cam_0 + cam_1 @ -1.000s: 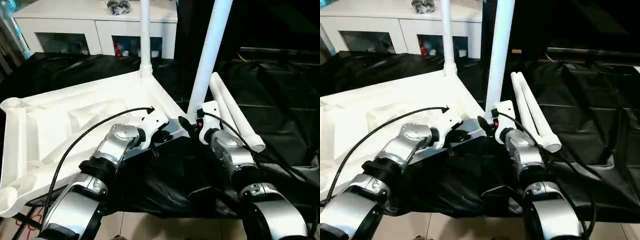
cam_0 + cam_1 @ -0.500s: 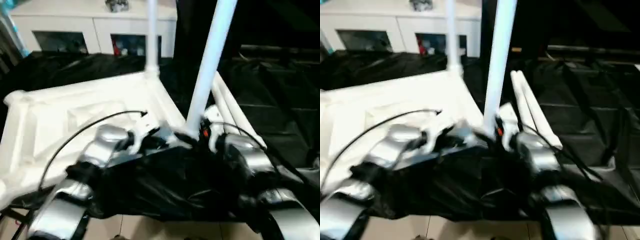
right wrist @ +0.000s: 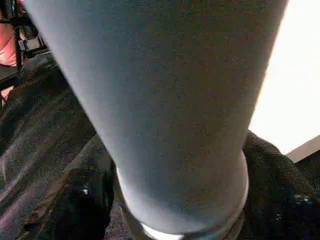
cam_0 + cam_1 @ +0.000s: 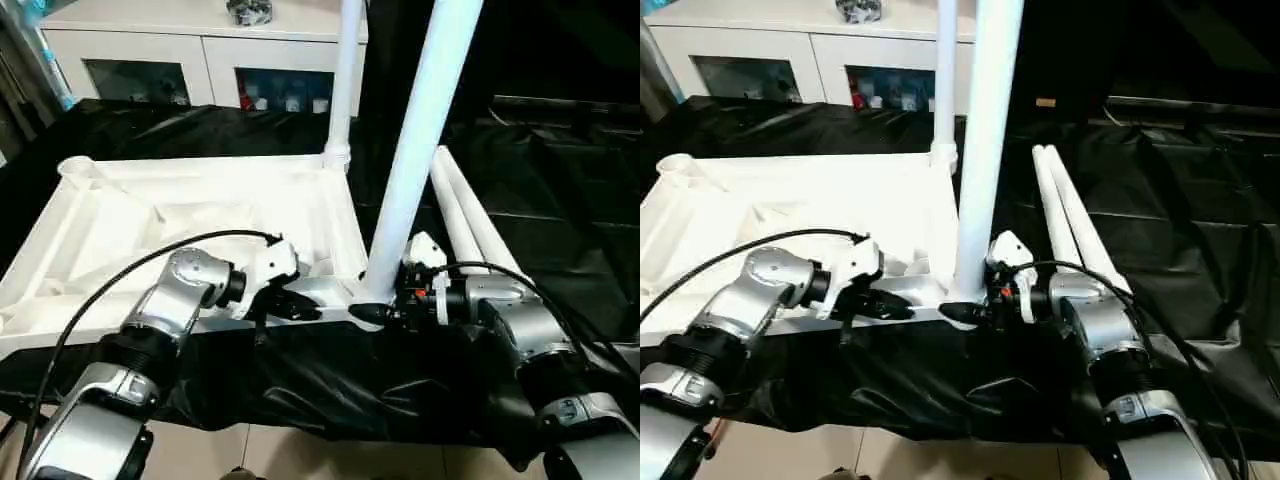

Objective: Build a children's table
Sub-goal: Rotate leg to tighten

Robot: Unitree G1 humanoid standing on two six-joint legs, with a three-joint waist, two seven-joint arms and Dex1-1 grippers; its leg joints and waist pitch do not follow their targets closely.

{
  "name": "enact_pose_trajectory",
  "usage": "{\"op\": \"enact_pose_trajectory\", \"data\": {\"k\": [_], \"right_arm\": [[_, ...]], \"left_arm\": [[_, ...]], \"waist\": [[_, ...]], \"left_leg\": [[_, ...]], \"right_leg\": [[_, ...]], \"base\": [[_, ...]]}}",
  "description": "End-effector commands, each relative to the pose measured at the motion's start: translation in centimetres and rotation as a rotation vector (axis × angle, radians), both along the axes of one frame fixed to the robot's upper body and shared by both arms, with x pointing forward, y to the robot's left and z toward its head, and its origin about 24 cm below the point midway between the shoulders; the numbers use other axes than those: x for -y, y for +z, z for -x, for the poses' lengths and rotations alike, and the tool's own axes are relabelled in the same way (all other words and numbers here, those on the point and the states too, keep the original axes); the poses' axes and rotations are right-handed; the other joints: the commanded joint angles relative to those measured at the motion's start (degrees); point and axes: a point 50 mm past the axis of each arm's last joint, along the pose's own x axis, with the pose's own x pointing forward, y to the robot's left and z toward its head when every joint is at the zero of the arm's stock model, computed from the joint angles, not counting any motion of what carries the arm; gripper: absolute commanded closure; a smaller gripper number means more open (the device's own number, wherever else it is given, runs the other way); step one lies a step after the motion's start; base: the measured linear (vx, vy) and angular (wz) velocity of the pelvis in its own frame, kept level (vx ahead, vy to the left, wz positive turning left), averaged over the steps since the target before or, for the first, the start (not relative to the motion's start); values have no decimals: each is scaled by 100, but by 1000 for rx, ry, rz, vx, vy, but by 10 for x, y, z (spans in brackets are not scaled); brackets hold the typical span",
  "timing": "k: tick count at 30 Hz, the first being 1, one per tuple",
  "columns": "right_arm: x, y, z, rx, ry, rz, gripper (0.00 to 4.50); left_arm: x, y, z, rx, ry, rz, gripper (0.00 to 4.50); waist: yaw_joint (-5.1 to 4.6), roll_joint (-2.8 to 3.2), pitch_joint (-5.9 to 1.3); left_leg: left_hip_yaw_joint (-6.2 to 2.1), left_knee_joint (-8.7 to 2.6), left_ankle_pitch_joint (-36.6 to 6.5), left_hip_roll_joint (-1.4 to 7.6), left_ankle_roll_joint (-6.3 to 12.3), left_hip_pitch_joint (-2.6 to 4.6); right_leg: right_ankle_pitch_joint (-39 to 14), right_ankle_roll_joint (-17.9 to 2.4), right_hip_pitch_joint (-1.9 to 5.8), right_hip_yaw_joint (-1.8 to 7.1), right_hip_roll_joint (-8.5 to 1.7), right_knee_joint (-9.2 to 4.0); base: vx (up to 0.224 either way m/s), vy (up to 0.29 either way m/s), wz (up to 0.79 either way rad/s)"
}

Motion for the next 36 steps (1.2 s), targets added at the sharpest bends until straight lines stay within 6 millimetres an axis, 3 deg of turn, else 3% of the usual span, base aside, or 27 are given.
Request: {"op": "enact_pose_trajectory", "data": {"k": [1,4,7,8,9,11,13,18,19,20,21,22,24,30,36], "right_arm": [[-14,-6,10,-42,98,-4,149],[-18,-8,9,-42,53,-18,159],[-20,-10,4,-32,-27,-18,165],[-22,-13,-1,-19,-96,-9,166],[-26,-18,-11,-2,-253,7,168],[-29,-20,-18,4,-365,13,169],[-35,-24,-28,-12,-545,21,169],[-49,-27,-36,-36,-748,32,170],[-54,-26,-37,-22,-736,28,170],[-57,-26,-37,-12,-727,27,170],[-60,-25,-37,-1,-716,21,115],[-62,-24,-37,-2,-703,8,101],[-64,-21,-37,-26,-678,-34,101],[-59,-16,-36,42,-523,-9,46],[-42,-9,-25,80,-265,-37,46]], "left_arm": [[9,11,-4,54,-19,34,450],[13,11,-6,64,5,56,450],[18,11,-9,79,38,68,450],[21,11,-10,90,60,73,450],[29,11,-15,105,120,75,450],[35,11,-17,114,152,74,450],[45,12,-22,129,207,73,450],[68,16,-29,160,320,96,450],[72,17,-29,161,322,106,450],[75,17,-29,161,324,112,450],[78,18,-28,162,319,118,450],[80,18,-28,164,314,122,450],[82,17,-26,166,302,121,450],[72,14,-21,163,231,104,450],[53,13,-14,142,104,96,450]], "waist": [[0,-4,-393],[1,-14,-397],[-8,-19,-381],[-15,-17,-383],[-59,-9,-356],[-117,-10,-347],[-188,-7,-341],[-222,0,-359],[-211,3,-369],[-209,2,-368],[-201,-11,-379],[-188,-4,-393],[-181,-5,-398],[-185,8,-388],[-150,11,-384]], "left_leg": [[-13,-364,-1362,153,272,73],[-11,-362,-1332,157,277,75],[-16,-368,-1460,142,210,77],[-19,-370,-1461,148,173,88],[-29,-374,-1656,122,91,89],[-53,-380,-1816,117,-27,116],[-61,-377,-1882,97,-82,119],[-56,-366,-1823,94,-7,115],[-53,-363,-1809,96,1,126],[-48,-362,-1754,90,28,90],[-44,-367,-1693,96,76,72],[-39,-359,-1611,100,125,76],[-29,-349,-1502,99,217,62],[-33,-356,-1588,98,250,52],[-28,-360,-1646,129,326,54]], "right_leg": [[-1394,-1342,289,255,-285,-353],[-1344,-1350,288,256,-286,-344],[-1654,-1272,279,253,-295,-380],[-1710,-1253,261,263,-309,-385],[-2099,-1157,243,257,-305,-424],[-2470,-1045,221,247,-310,-459],[-2622,-989,202,241,-302,-488],[-2453,-983,194,242,-287,-496],[-2393,-999,196,238,-284,-489],[-2222,-1039,215,244,-280,-478],[-2016,-1073,234,245,-274,-456],[-1790,-1139,242,251,-276,-427],[-1540,-1244,264,254,-277,-399],[-1613,-1265,281,243,-276,-407],[-1537,-1322,290,247,-273,-393]], "base": [[0,0,0],[0,0,0],[0,0,0],[0,0,0],[0,0,0],[0,0,0],[0,0,0],[0,0,0],[0,0,0],[0,0,0],[0,0,0],[0,0,0],[0,0,0],[0,0,0],[0,0,0]]}}
